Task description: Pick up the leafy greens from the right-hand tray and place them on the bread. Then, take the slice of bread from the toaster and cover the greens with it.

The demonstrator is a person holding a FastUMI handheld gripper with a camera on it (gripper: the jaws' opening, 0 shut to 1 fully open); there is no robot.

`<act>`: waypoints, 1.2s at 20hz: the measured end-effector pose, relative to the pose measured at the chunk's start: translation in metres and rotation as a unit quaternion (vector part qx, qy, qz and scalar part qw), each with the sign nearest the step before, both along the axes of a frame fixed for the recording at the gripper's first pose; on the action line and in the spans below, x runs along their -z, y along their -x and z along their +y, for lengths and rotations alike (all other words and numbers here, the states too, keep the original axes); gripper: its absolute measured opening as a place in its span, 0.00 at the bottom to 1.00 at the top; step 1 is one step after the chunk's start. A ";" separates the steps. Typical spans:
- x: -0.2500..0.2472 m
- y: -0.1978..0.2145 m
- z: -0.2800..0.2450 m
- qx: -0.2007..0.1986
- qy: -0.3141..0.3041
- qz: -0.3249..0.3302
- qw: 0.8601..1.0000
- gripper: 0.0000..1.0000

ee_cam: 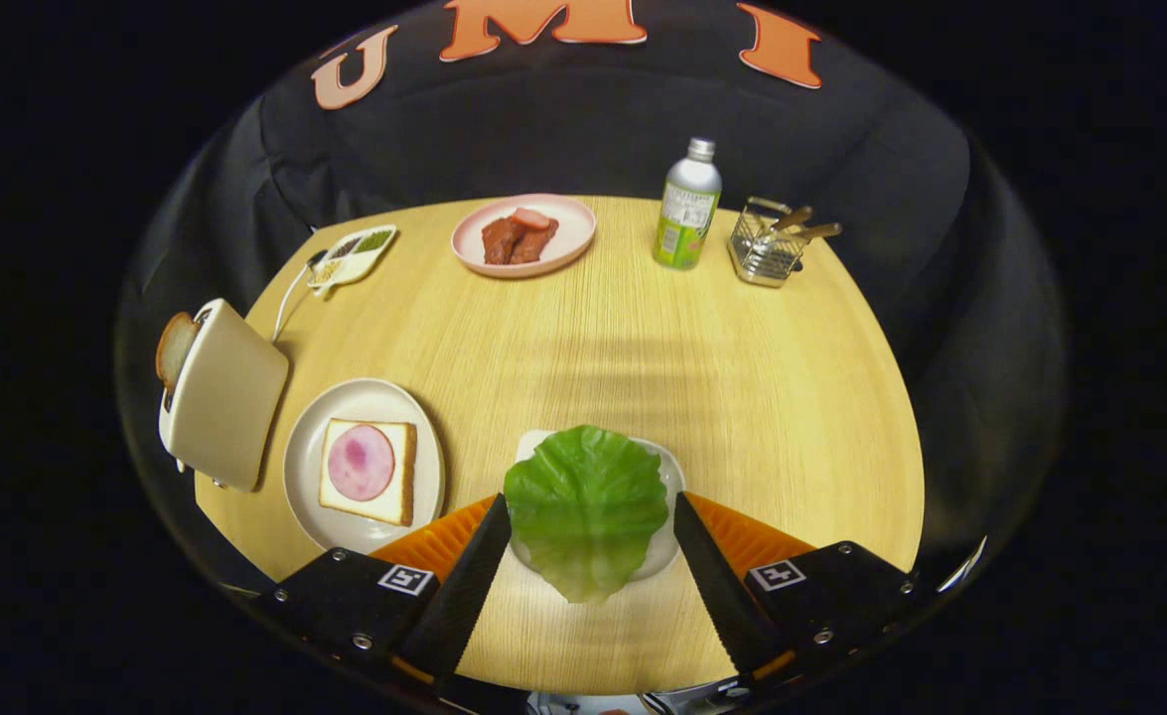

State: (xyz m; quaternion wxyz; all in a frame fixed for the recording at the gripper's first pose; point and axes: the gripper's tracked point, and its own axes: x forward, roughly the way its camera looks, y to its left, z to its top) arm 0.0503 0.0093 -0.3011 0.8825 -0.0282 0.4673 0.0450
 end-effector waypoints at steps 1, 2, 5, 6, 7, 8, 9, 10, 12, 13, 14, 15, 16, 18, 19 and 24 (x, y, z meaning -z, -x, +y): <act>0.007 0.000 0.001 -0.002 -0.001 0.016 1.000 0.99; 0.015 -0.001 0.003 -0.004 -0.002 0.030 1.000 0.99; 0.037 -0.006 0.002 -0.003 0.001 0.068 0.998 0.99; 0.044 -0.007 0.003 -0.002 0.000 0.081 0.997 0.99; 0.051 -0.008 0.003 0.000 0.002 0.091 0.996 1.00; 0.056 -0.010 0.002 -0.002 0.006 0.100 0.995 0.99; 0.060 -0.011 0.000 -0.003 0.008 0.107 0.994 0.99; 0.064 -0.011 0.000 -0.004 0.009 0.115 0.993 0.99; 0.071 -0.012 -0.001 0.002 0.009 0.130 0.991 0.99; 0.073 -0.013 0.000 0.005 0.007 0.132 0.991 1.00; 0.075 -0.014 0.000 0.005 0.006 0.135 0.991 0.99; 0.078 -0.015 -0.002 0.006 0.006 0.138 0.990 0.99; 0.079 -0.015 -0.001 0.006 0.005 0.141 0.990 0.99; 0.081 -0.015 -0.001 0.007 0.002 0.145 0.989 0.99; 0.082 -0.017 -0.001 0.007 0.000 0.147 0.989 0.99; 0.086 -0.016 -0.003 0.006 0.015 0.151 0.988 0.90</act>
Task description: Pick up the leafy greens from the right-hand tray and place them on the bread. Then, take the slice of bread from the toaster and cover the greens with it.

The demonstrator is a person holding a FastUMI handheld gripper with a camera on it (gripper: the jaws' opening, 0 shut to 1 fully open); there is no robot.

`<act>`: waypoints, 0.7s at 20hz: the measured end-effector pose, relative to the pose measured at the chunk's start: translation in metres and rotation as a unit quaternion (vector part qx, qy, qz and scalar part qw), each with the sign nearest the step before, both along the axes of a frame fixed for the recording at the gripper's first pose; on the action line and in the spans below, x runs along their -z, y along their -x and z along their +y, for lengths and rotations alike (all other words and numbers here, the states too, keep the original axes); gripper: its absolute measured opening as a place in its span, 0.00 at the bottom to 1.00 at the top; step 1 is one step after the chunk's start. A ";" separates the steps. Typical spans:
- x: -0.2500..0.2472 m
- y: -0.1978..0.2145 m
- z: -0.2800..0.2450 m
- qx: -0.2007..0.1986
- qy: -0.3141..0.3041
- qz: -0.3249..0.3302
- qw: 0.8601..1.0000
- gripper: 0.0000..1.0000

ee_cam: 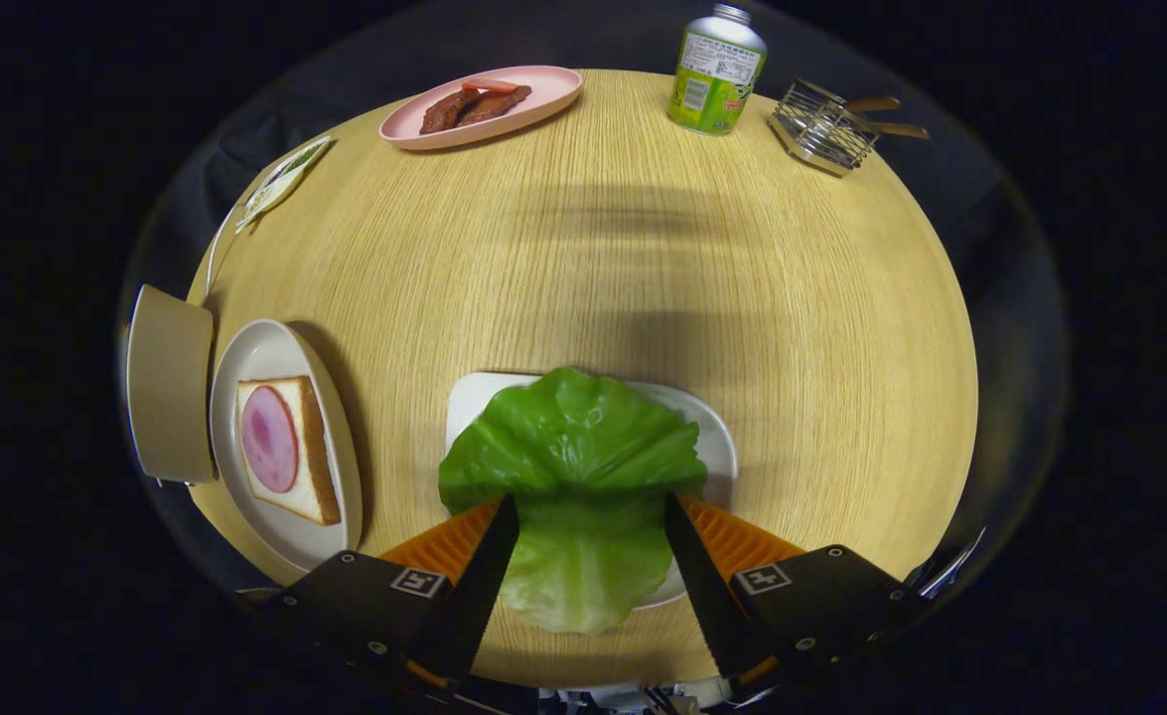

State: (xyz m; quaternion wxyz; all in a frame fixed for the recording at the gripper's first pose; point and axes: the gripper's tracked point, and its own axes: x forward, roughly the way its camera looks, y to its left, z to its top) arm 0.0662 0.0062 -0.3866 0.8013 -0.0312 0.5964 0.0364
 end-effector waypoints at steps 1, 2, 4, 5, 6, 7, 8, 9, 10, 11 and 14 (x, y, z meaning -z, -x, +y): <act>0.001 0.000 0.000 0.001 0.002 0.000 1.000 0.89; 0.001 -0.001 -0.001 0.006 0.001 -0.002 1.000 0.79; 0.000 0.000 -0.002 0.011 0.000 -0.001 1.000 0.59; 0.001 0.001 -0.001 0.011 0.000 -0.002 1.000 0.49; 0.000 0.001 -0.002 0.012 0.001 -0.003 1.000 0.39; 0.000 0.002 -0.002 0.016 0.001 -0.006 1.000 0.30; 0.001 0.002 -0.002 0.021 0.000 -0.006 1.000 0.14; 0.000 0.003 -0.001 0.023 0.001 -0.008 1.000 0.07; -0.002 0.003 -0.001 0.023 0.003 -0.010 1.000 0.02; -0.005 0.003 -0.001 0.024 0.003 -0.014 1.000 0.01; -0.020 0.004 0.003 0.035 -0.014 -0.029 0.999 0.01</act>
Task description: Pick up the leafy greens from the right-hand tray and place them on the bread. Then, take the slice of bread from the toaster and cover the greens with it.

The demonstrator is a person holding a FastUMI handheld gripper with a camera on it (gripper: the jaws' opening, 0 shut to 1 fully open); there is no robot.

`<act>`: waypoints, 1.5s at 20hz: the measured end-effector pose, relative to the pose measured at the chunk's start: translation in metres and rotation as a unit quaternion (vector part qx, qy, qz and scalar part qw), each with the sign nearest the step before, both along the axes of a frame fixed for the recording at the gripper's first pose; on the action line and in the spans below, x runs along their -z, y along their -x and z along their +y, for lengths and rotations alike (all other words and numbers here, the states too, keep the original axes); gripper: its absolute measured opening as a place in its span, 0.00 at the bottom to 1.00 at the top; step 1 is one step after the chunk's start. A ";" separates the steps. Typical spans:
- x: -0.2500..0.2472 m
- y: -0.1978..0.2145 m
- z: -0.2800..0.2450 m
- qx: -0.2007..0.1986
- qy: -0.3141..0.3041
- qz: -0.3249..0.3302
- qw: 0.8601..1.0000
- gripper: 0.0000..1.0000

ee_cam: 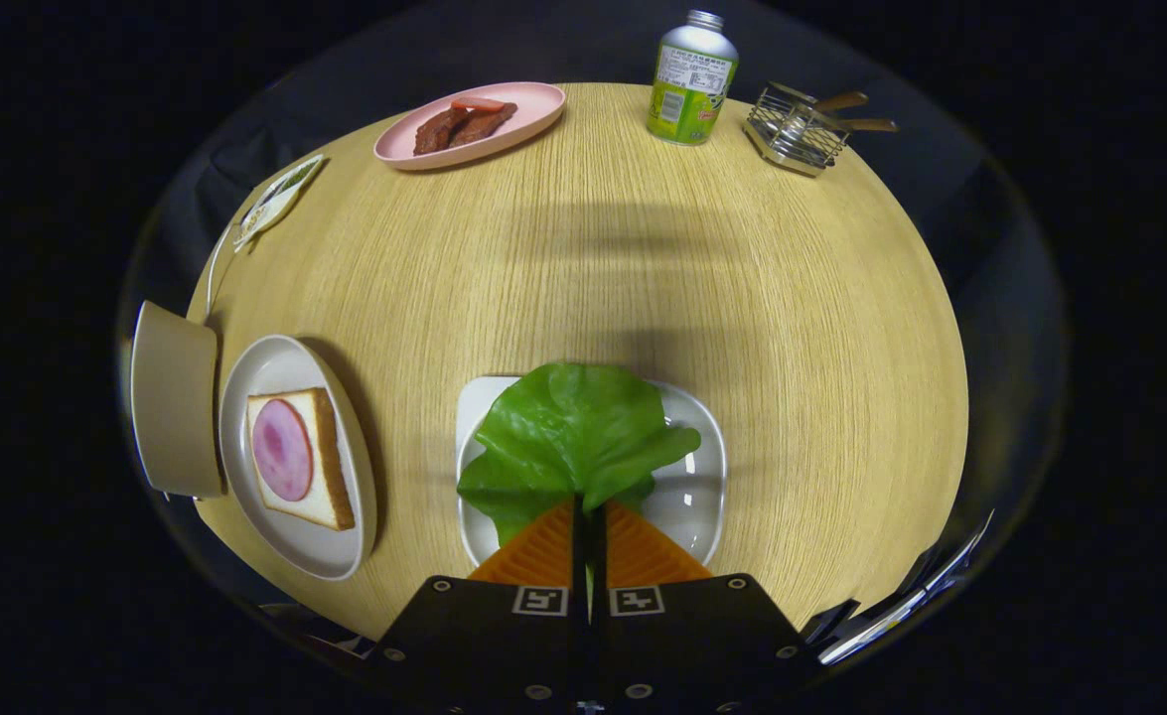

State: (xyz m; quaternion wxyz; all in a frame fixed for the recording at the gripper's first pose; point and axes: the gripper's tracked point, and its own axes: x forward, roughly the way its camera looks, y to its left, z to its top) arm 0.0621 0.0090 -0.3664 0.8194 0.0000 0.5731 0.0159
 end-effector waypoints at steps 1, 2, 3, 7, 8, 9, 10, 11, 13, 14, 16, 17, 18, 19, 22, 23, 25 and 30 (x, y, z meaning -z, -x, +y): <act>-0.005 0.003 0.002 0.004 -0.007 -0.003 1.000 0.01; -0.012 0.005 0.004 0.008 -0.011 -0.007 1.000 0.01; -0.019 0.006 0.005 0.009 -0.011 -0.014 1.000 0.01; -0.050 0.014 0.019 0.010 -0.021 -0.041 0.999 0.01; -0.057 0.016 0.026 0.010 -0.026 -0.048 0.998 0.01; -0.065 0.017 0.033 0.008 -0.029 -0.056 0.998 0.01; -0.073 0.018 0.040 0.007 -0.031 -0.063 0.997 0.01; -0.080 0.019 0.048 0.001 -0.035 -0.068 0.997 0.01; -0.090 0.023 0.067 -0.006 -0.044 -0.076 0.996 0.01; -0.095 0.023 0.077 -0.010 -0.047 -0.080 0.996 0.01; -0.100 0.025 0.095 -0.025 -0.046 -0.086 0.995 0.01; -0.102 0.025 0.106 -0.030 -0.050 -0.088 0.994 0.01; -0.103 0.026 0.117 -0.035 -0.057 -0.087 0.994 0.01; -0.104 0.026 0.129 -0.039 -0.063 -0.086 0.994 0.01; -0.104 0.025 0.156 -0.054 -0.069 -0.087 0.992 0.01; -0.103 0.025 0.166 -0.059 -0.074 -0.088 0.992 0.01; -0.100 0.023 0.183 -0.070 -0.083 -0.088 0.990 0.01; -0.086 0.022 0.218 -0.083 -0.098 -0.075 0.989 0.01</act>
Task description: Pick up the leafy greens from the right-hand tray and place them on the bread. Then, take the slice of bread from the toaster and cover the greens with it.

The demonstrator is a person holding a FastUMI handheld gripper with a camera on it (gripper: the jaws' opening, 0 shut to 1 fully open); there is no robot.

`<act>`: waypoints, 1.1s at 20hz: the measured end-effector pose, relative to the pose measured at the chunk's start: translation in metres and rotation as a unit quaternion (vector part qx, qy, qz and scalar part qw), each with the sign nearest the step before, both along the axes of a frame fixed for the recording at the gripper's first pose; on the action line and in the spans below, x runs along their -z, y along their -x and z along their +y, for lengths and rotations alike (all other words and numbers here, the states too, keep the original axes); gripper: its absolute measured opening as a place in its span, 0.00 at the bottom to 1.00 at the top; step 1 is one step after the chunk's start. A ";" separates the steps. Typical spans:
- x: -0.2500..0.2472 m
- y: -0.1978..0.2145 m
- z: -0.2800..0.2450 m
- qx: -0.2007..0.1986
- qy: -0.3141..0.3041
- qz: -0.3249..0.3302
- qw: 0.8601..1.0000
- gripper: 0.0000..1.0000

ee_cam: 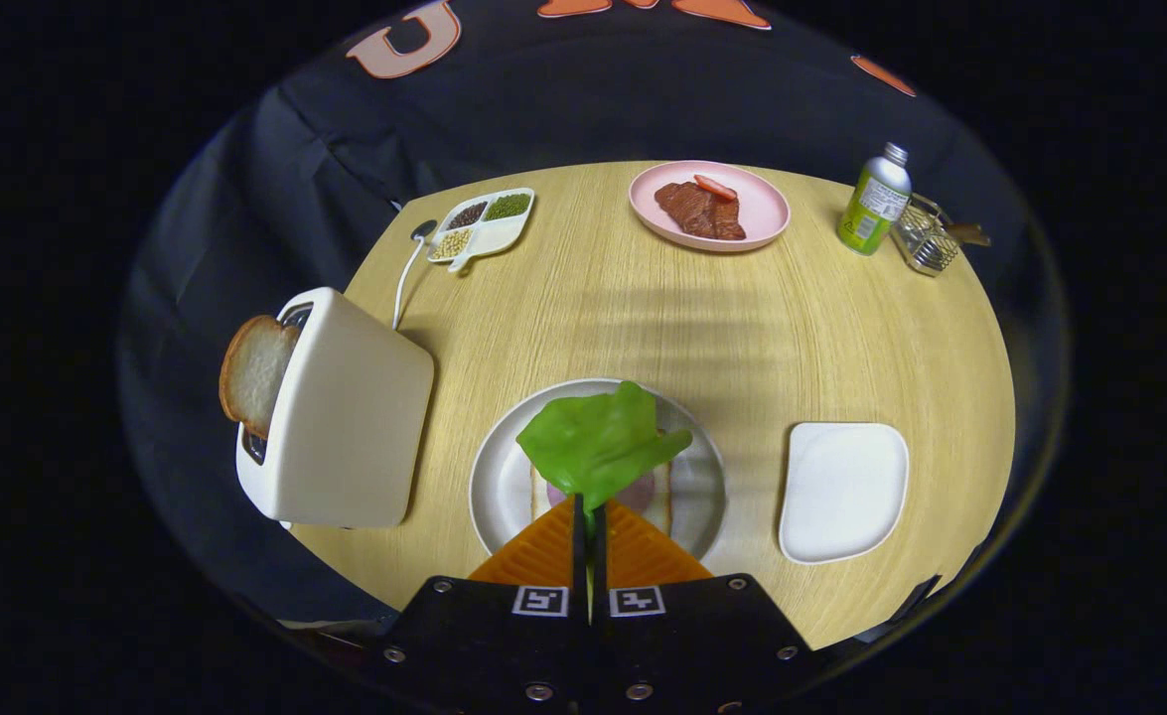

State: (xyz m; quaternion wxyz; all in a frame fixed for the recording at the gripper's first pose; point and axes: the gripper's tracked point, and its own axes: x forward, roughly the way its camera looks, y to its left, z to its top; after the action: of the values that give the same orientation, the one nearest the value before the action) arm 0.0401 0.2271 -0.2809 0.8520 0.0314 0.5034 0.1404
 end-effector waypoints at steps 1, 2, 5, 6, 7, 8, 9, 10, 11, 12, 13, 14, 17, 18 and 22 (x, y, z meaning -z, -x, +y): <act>0.003 0.000 0.005 0.001 -0.003 0.003 1.000 0.01; 0.008 -0.001 0.007 0.000 -0.002 0.006 1.000 0.01; 0.018 -0.002 0.016 -0.006 0.000 0.011 1.000 0.01; 0.023 -0.003 0.017 -0.005 0.002 0.014 1.000 0.01; 0.026 -0.004 0.017 -0.004 0.005 0.015 1.000 0.02; 0.029 -0.005 0.014 -0.003 0.010 0.016 1.000 0.02; 0.031 -0.006 0.011 0.001 0.018 0.015 1.000 0.02; 0.033 -0.008 0.008 0.002 0.026 0.013 1.000 0.03; 0.034 -0.009 0.005 0.006 0.030 0.014 0.999 0.03; 0.035 -0.008 0.003 0.009 0.033 0.017 0.999 0.08; 0.036 -0.008 0.000 0.011 0.035 0.018 0.999 0.12; 0.036 -0.008 -0.001 0.013 0.037 0.018 0.999 0.20; 0.035 -0.008 -0.003 0.014 0.040 0.013 0.999 0.46; 0.033 -0.008 -0.004 0.014 0.041 0.010 0.999 0.59; 0.024 -0.007 -0.006 0.024 0.045 0.001 0.999 0.99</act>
State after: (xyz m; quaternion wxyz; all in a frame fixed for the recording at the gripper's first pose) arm 0.0466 0.2208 -0.3051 0.8553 0.0052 0.5090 0.0972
